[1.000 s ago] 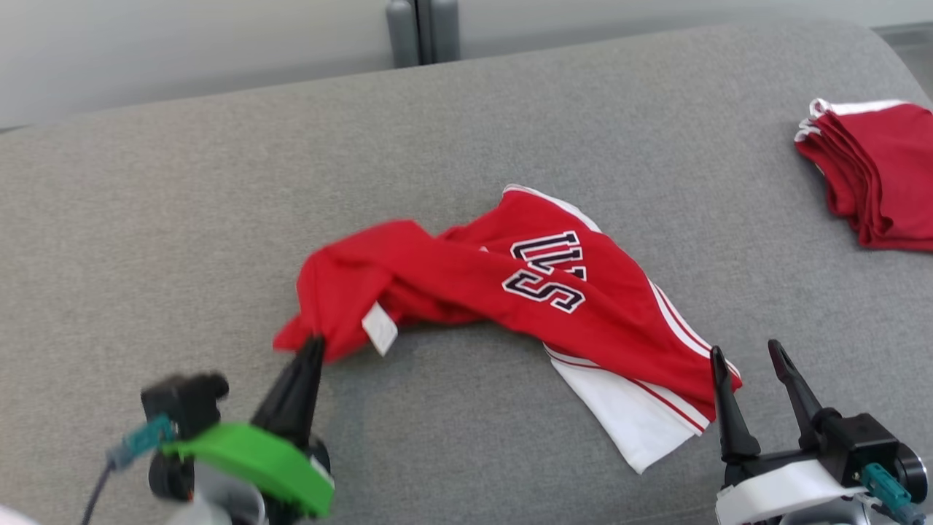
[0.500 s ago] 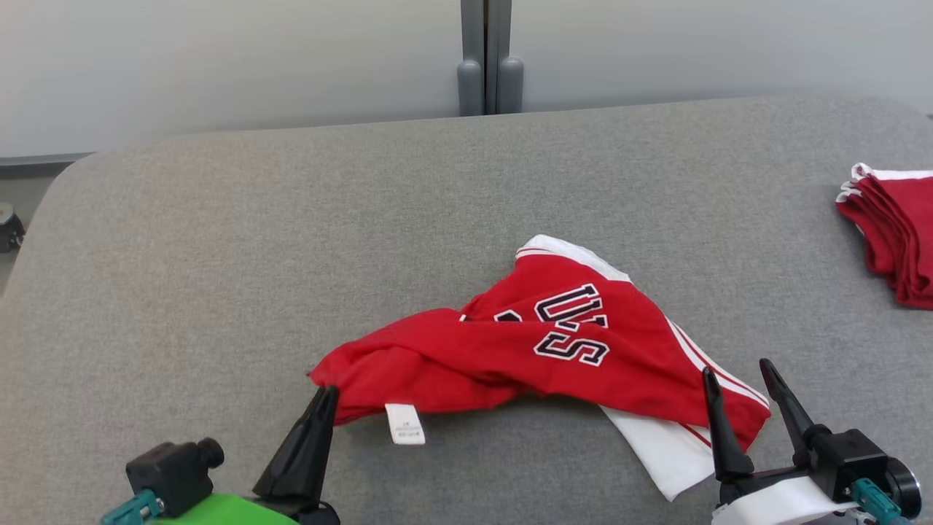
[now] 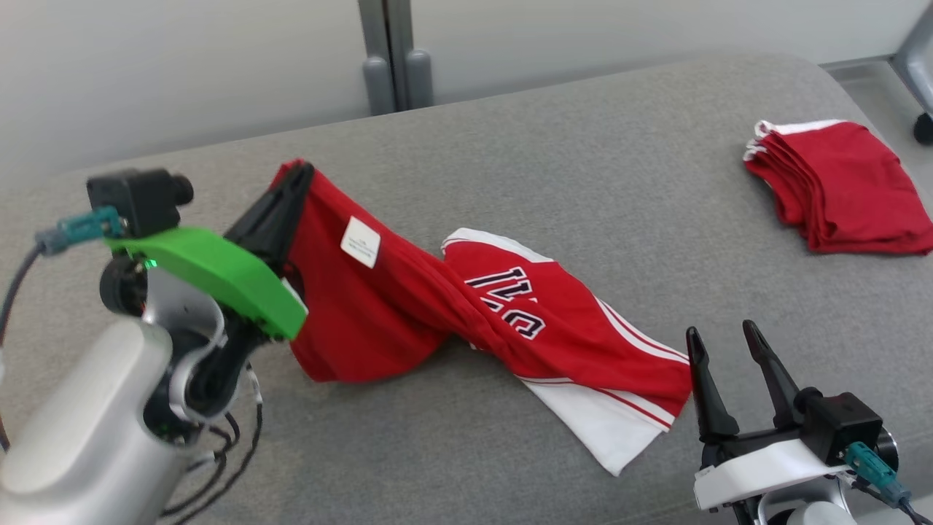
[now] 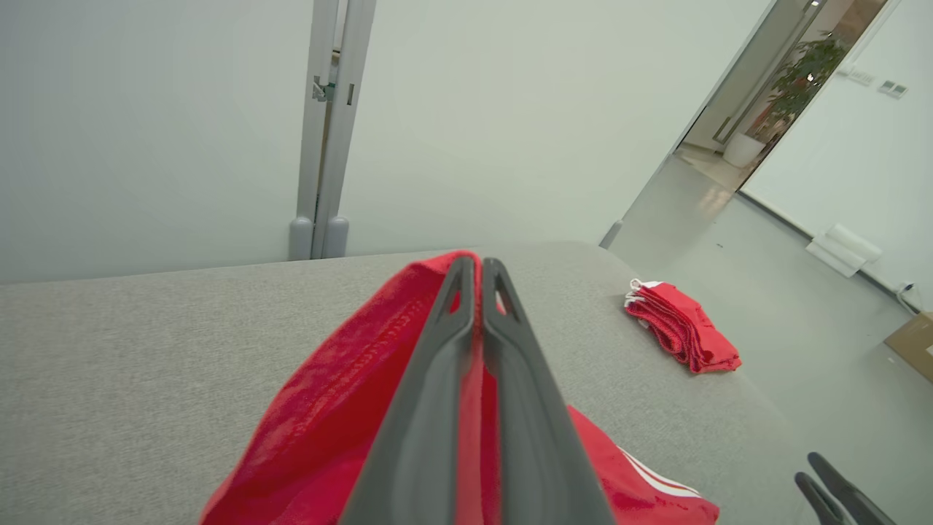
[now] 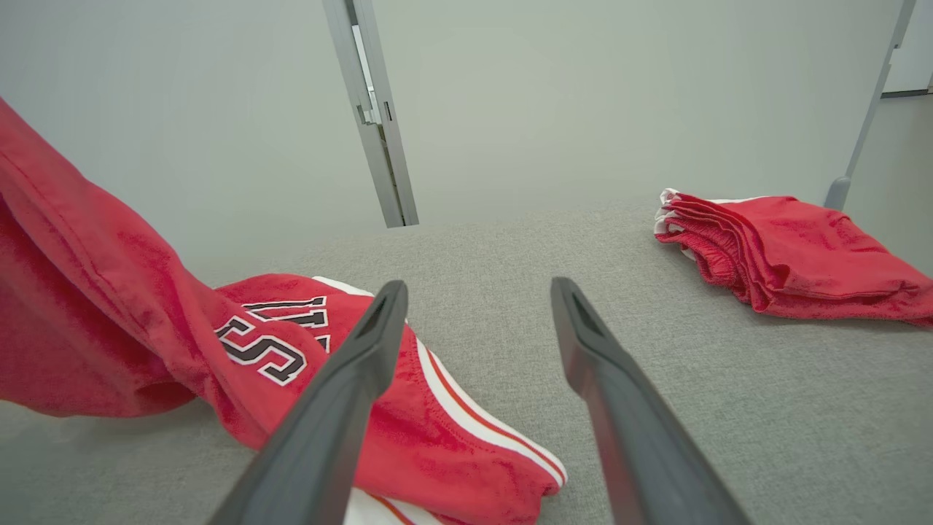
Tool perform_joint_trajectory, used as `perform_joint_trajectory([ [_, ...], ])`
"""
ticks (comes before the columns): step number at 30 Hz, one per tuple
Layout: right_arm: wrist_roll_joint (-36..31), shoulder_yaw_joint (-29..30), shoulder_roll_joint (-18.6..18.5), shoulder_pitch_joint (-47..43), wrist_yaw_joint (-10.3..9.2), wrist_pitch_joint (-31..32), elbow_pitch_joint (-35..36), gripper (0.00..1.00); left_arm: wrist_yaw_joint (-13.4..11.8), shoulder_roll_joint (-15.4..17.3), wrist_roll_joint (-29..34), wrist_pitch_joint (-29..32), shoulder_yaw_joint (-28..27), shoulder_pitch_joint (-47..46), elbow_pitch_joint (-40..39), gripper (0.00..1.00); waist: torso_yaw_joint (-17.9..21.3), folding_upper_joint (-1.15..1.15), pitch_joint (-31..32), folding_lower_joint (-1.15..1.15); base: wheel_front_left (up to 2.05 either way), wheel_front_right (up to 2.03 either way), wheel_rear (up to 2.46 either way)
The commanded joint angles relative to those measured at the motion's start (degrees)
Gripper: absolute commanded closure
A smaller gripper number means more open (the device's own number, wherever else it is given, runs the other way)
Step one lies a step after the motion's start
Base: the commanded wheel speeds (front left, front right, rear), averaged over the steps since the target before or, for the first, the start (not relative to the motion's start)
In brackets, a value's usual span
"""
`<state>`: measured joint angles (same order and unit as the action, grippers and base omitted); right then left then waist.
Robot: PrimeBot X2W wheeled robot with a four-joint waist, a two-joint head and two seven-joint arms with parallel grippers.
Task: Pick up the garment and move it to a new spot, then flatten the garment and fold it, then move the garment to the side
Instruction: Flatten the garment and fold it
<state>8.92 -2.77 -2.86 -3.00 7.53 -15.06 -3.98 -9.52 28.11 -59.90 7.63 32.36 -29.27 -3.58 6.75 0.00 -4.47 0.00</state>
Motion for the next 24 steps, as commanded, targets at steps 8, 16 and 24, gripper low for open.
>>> perform_joint_trajectory([
  [8,4.25,-0.86,0.0,2.91,-0.09,-0.14,-0.76,0.0,2.39,0.38,6.05,3.8,0.14,-21.56,18.57,1.0,16.93,0.0,-11.62,0.0,0.0,0.0,0.0],
  [16,6.88,-1.07,0.0,3.27,-0.09,-0.14,-1.13,0.0,5.15,-1.75,10.19,-0.48,0.39,-33.31,31.17,1.0,21.11,0.0,-13.16,0.0,0.0,0.0,0.0],
  [24,6.4,1.07,-0.03,2.14,-0.09,-0.14,-1.17,0.0,8.46,0.41,10.79,-4.04,1.69,-27.6,32.47,1.0,17.69,0.0,-11.18,0.0,0.0,0.0,0.0],
])
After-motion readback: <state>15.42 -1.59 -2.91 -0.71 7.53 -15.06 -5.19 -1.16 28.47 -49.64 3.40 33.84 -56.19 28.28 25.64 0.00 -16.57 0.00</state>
